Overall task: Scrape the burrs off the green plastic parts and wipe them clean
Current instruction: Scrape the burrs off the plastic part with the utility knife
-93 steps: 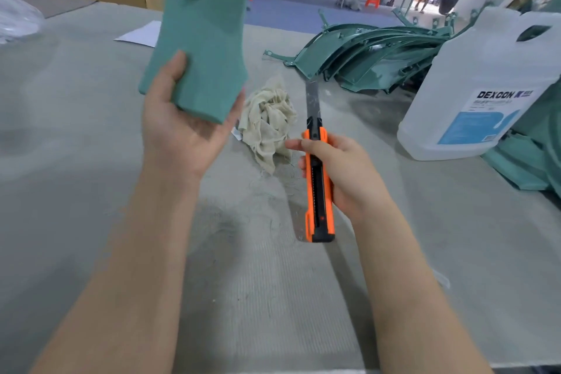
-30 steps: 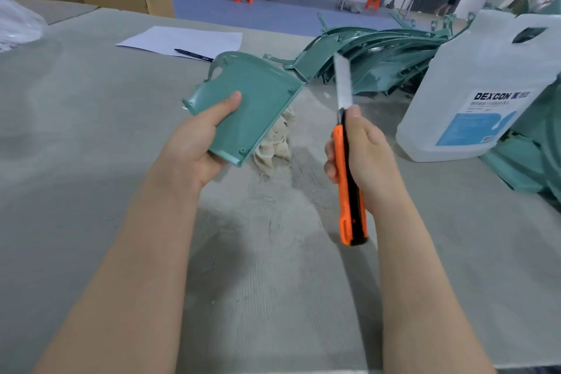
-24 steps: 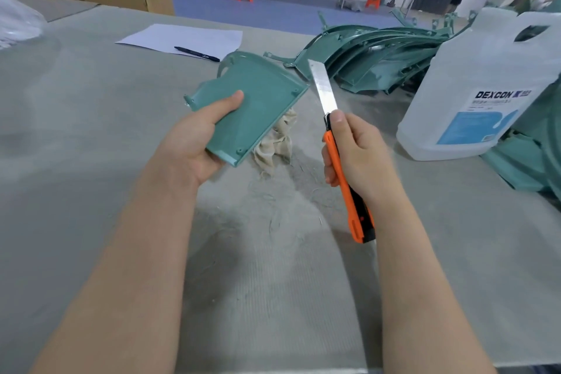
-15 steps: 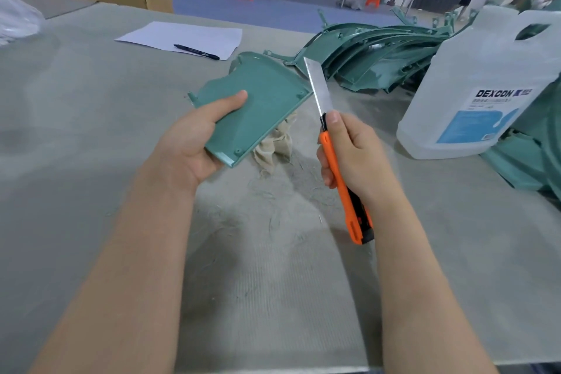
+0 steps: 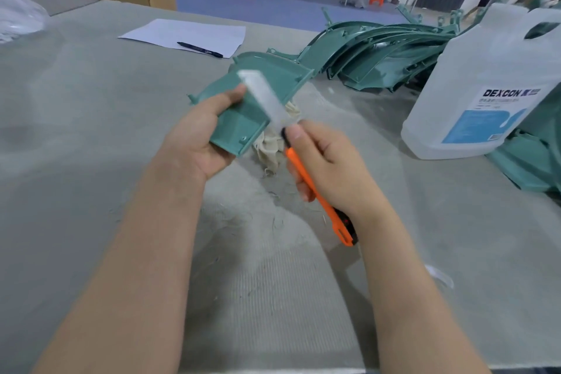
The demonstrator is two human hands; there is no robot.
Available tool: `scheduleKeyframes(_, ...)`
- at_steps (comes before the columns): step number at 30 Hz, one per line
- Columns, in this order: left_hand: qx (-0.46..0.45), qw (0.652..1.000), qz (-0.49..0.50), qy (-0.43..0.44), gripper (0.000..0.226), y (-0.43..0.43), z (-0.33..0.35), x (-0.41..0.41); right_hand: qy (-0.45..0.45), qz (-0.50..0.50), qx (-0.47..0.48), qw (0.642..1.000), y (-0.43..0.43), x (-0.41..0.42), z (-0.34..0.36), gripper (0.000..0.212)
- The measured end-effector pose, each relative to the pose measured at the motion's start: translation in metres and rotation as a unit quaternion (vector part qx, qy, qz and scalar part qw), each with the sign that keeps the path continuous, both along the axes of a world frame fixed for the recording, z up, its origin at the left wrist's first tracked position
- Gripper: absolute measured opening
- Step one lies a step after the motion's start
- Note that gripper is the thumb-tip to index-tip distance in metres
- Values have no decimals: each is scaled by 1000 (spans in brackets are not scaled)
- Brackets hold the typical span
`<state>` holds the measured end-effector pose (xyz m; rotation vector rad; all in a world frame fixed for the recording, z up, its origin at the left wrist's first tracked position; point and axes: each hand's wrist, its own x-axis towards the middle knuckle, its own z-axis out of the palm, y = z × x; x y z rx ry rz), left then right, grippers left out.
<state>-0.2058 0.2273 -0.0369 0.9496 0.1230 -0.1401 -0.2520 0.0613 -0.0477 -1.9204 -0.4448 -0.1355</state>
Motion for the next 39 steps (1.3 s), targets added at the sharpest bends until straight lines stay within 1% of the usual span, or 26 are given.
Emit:
scheduleKeyframes(3,4,1000,1,-9,13,1,2,-2,-25,-65,14,997,-8,4,2,35)
scheduleKeyframes(6,5,1000,2,-9,9,0,3,-3,-20,-73,2,997,-7,4,0,36)
scheduleKeyframes(10,-9,1000,24,-12,7,1,5,-5,-16,-40,-2,999,-6,3,0,37)
scheduleKeyframes(11,-13,999,28,-12,11,1,6,-5,-13,-31,-2,999,-6,2,0,37)
scheduleKeyframes(14,-39,999,33,-6,38,0,6,-4,-1,3,-20,1000,0,-1,-2,35)
scheduleKeyframes(15,-50,998,32,-3,41,0,6,-4,0,17,-34,999,2,-2,-3,35)
scheduleKeyframes(18,-87,996,17,-16,33,4,8,-8,-1,59,-67,996,8,-5,-4,38)
scheduleKeyframes(20,-93,995,23,-34,29,4,9,-10,2,86,-94,992,8,-7,-2,38)
scheduleKeyframes(21,-92,994,37,-35,24,3,11,-11,11,99,-93,991,7,-7,-1,36)
scheduleKeyframes(23,-113,990,83,-27,23,1,14,-9,30,109,-44,993,5,-8,1,35)
scheduleKeyframes(24,-140,984,111,-27,23,1,15,-7,32,96,-11,995,3,-7,3,37)
scheduleKeyframes(26,-181,972,145,-43,19,0,16,-5,23,32,39,998,1,-4,5,39)
scheduleKeyframes(29,-147,975,153,-61,19,-10,14,-6,11,-55,65,996,3,-1,4,42)
scheduleKeyframes(32,-123,972,179,-88,19,-23,11,-8,14,-79,89,993,15,-2,0,40)
scheduleKeyframes(35,-136,964,202,-106,18,-30,13,-10,23,-97,133,986,23,-3,-3,37)
scheduleKeyframes(39,-150,959,206,-120,18,-37,17,-13,-2,-129,129,983,24,-2,-4,37)
